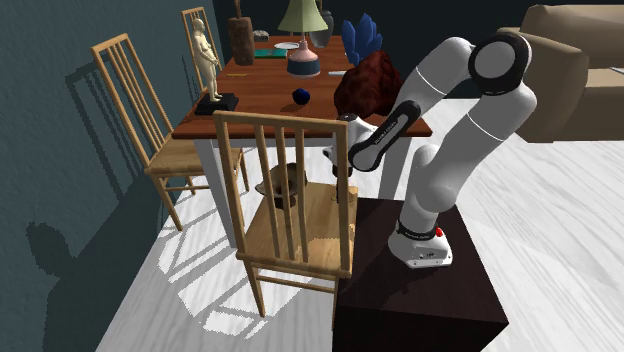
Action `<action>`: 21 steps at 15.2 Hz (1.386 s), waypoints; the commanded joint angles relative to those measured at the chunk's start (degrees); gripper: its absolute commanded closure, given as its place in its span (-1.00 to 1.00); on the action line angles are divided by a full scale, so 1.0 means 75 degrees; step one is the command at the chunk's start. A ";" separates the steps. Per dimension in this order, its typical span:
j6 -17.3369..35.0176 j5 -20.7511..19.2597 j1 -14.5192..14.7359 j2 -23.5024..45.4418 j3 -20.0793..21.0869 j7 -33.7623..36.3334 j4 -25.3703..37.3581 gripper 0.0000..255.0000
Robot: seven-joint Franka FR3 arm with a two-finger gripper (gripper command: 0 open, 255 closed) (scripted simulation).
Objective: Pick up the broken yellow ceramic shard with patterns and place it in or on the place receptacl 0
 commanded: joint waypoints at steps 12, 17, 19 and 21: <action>-0.2357 0.0266 -0.0119 -0.1928 0.0516 0.0023 0.0433 1.00; -0.3128 0.0423 -0.0100 -0.2426 0.0696 0.0008 0.0714 1.00; -0.3418 0.0486 -0.0087 -0.2593 0.0765 0.0002 0.0840 1.00; -0.3699 0.0550 -0.0072 -0.2741 0.0833 -0.0004 0.0975 1.00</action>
